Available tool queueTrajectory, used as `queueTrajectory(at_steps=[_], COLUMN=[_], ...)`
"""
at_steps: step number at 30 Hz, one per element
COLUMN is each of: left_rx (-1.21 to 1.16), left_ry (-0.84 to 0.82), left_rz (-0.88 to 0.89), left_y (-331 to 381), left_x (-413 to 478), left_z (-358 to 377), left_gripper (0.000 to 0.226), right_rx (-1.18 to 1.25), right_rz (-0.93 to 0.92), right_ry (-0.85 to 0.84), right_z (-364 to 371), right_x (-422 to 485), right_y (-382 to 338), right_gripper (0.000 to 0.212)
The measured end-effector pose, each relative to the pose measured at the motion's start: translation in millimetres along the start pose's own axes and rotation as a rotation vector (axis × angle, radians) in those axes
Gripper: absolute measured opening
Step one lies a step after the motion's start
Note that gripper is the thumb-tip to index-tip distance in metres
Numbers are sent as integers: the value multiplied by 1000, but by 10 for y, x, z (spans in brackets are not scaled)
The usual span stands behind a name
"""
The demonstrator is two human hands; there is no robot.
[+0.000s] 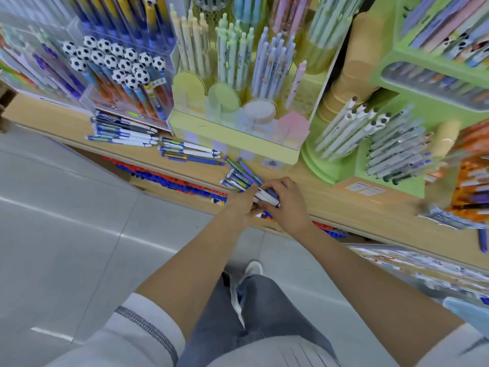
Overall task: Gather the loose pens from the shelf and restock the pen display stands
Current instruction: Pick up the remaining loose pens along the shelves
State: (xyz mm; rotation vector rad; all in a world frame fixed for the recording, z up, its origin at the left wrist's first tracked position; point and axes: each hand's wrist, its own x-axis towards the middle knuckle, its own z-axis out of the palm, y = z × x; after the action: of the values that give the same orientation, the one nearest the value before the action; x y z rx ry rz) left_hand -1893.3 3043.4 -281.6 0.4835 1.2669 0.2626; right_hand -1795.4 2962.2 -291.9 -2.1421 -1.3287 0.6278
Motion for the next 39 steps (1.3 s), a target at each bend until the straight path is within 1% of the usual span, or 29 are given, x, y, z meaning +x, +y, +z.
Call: queueTrajectory(at_steps=[3,7,10,11,15,19,23,25,29,33,37,39], left_rx=[68,140,172,184,235,284,291,307,387,520,623,627], left_ry=[-13,-23,-34,-35,-40,-20,-46,-75,-171,-262,-231,-213], left_rz=[14,36,58,68,118,188,186,193,185,197,178,165], left_y=[-34,-76,-103,-113,-166,-226,-259,-255,-241,-231,-299,-358], left_x=[-12,-20,-49,-48,-68,-94,-138,-184,-246,-299,-335,-394], left_z=[32,46,19,5,-36,-85,-117,-125,-155,-171,-150,-66], left_gripper=[36,33,22,19,11,14,9,9,10,10,12,13], right_rx=[36,107,165,177,264,419,560,603,721,858,921,930], right_rz=[19,45,72,82,127,204,250,272,351,432,485,510], right_ry=[-3,-48,-77,-90,-115,-139,-172,-179,-101,53,244,315], right_z=[-33,-96,-153,-170,-194,-177,-147,-151,-196,-155,-165,-189], right_x=[-53,-125,-128,-122,-135,-185,-221,-251,-352,-540,-870,-1091], right_y=[39,38,18,19,18,-19,-6,-12,-76,-151,-167,-159], right_gripper=[34,29,16,15,23,17,27,26,21,21,23,25])
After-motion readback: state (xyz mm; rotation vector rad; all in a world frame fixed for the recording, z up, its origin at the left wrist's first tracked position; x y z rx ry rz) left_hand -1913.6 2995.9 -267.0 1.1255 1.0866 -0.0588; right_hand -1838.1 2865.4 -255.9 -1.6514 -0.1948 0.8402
